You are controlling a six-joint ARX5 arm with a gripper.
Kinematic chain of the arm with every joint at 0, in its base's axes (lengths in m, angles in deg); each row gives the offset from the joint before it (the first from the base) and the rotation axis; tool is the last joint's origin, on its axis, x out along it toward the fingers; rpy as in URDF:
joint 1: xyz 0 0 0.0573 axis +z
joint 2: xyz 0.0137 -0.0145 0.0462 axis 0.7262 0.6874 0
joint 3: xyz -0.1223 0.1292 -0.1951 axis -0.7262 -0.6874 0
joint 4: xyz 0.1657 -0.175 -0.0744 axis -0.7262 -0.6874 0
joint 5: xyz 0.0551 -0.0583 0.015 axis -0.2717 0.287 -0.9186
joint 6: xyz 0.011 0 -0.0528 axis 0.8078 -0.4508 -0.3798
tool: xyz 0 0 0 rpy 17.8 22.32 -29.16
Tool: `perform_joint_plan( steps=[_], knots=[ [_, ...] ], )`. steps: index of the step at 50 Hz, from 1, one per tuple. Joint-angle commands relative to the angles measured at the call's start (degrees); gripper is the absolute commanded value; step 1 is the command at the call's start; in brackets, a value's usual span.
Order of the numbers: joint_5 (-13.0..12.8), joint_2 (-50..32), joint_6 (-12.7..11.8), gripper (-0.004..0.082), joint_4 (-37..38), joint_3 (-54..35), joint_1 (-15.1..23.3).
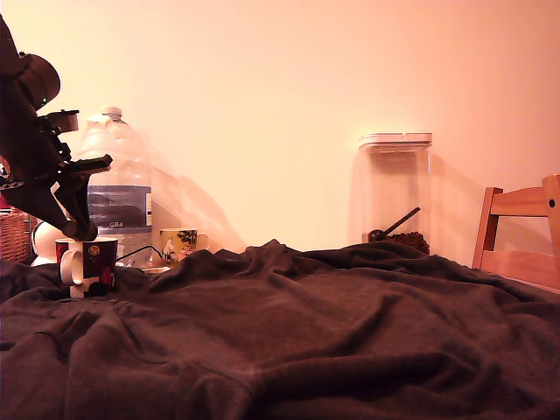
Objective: Pick up the coffee capsules from the table one by one and drop them inside the nearest coffee cup
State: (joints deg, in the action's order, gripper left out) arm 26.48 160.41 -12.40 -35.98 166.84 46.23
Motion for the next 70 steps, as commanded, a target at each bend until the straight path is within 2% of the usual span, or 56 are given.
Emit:
perform_joint_plan(
  steps=[1, 44, 59, 70],
  knots=[
    [0.2, -1.0, -0.2, 0.0200, 3.1, -0.6, -0.8],
    [0.1, -1.0, 0.3, 0.0198, 10.2, -0.2, -1.4],
    [0.1, -0.3, 0.5, 0.0198, 2.4, 5.8, -1.3],
    [-1.2, 5.6, 0.5, 0.0198, -5.0, 13.6, -1.2]
  ],
)
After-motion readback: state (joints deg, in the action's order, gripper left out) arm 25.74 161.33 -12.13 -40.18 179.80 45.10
